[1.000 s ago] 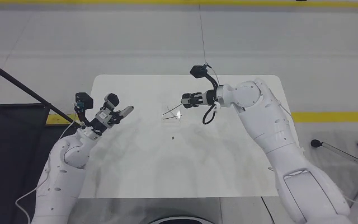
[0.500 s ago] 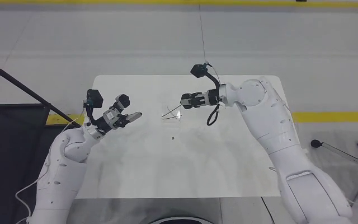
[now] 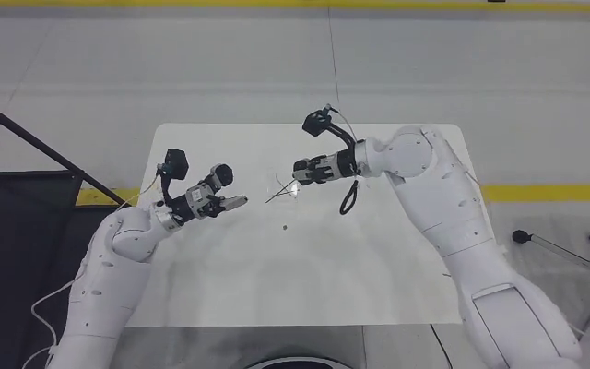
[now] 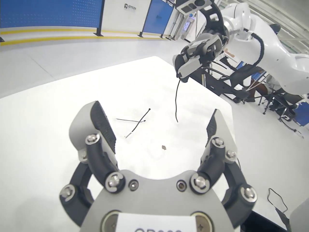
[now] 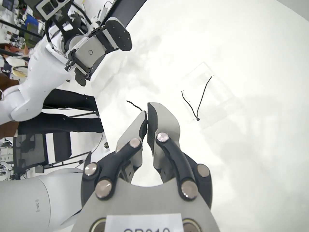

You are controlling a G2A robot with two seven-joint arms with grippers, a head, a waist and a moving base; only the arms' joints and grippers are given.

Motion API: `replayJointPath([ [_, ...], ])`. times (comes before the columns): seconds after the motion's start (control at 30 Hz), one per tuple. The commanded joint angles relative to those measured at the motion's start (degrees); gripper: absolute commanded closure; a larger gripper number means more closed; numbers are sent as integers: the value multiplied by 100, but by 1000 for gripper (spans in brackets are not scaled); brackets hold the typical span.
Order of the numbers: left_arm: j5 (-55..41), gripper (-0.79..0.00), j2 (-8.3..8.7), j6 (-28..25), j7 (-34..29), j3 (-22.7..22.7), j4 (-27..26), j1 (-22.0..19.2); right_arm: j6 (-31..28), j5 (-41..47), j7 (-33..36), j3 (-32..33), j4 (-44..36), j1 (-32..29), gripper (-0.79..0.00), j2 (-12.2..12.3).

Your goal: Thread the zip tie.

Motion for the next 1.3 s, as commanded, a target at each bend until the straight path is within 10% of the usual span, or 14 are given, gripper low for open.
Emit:
replayJointPath([
  [0.0, -307, -785, 9, 7, -319, 207, 49, -155, -62, -26, 66, -93, -55, 86, 0, -17],
  [0.2, -999, -785, 67, 40, -1396, 733, 180, -594, -83, -6, 41, -287, -52, 282, 0, -76],
  [1.07, -2074, -776, 14, 516, -1654, 1454, 594, -1059, -173, -206, -47, -407, -380, 232, 0, -4],
  [1.2, -2160, -400, 1, 491, -1707, 1588, 710, -1181, -188, -182, -65, -473, -306, 284, 0, -12],
  [1.27, -2213, -339, -6, 492, -1691, 1636, 769, -1232, -197, -191, -53, -511, -262, 317, 0, -16],
])
